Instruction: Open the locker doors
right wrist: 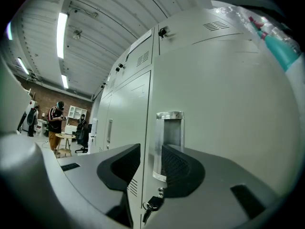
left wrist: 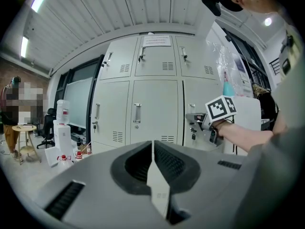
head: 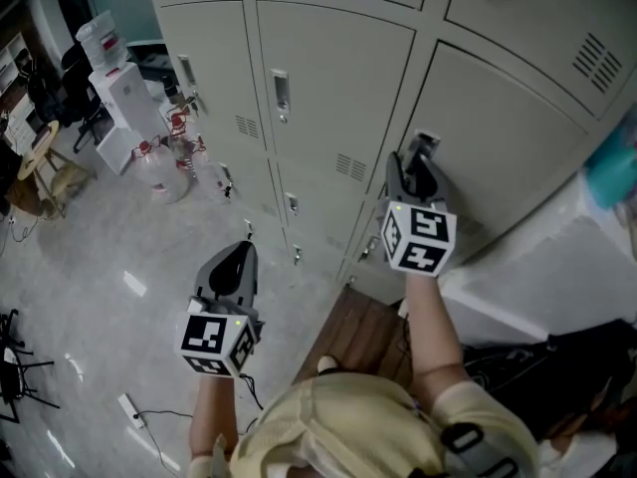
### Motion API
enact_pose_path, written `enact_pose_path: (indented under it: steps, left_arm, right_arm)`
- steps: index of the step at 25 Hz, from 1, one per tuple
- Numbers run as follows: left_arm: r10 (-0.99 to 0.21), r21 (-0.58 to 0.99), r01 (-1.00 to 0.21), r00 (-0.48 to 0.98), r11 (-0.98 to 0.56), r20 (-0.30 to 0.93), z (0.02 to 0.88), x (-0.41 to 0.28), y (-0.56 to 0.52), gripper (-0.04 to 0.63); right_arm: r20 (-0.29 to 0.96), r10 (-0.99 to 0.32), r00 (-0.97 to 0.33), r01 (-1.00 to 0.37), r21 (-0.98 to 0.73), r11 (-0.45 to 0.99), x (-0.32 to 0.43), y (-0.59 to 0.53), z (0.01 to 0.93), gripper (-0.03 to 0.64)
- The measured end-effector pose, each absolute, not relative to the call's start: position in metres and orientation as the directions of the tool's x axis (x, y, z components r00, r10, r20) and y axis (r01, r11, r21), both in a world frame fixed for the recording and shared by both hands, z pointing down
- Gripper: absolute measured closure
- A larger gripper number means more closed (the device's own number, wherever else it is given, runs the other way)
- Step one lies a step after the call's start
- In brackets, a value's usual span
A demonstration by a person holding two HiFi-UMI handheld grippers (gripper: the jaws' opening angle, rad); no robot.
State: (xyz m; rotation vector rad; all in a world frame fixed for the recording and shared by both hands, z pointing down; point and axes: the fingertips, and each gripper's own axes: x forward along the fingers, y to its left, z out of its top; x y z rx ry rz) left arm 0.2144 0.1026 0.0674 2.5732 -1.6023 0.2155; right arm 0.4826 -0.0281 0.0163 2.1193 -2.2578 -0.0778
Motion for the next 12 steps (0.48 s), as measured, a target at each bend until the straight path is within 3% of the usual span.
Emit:
enact_pose_path:
  steps: [12]
  left_arm:
    - [-0.856, 0.019, -0.868, 0.493, -0.497, 0.157, 0.062, 0.207, 0.127, 0.592]
  right_arm:
    - [0.021, -0.998, -0.053, -0.996, 0.077, 0.055, 0.467, 0.024, 0.018, 0.497]
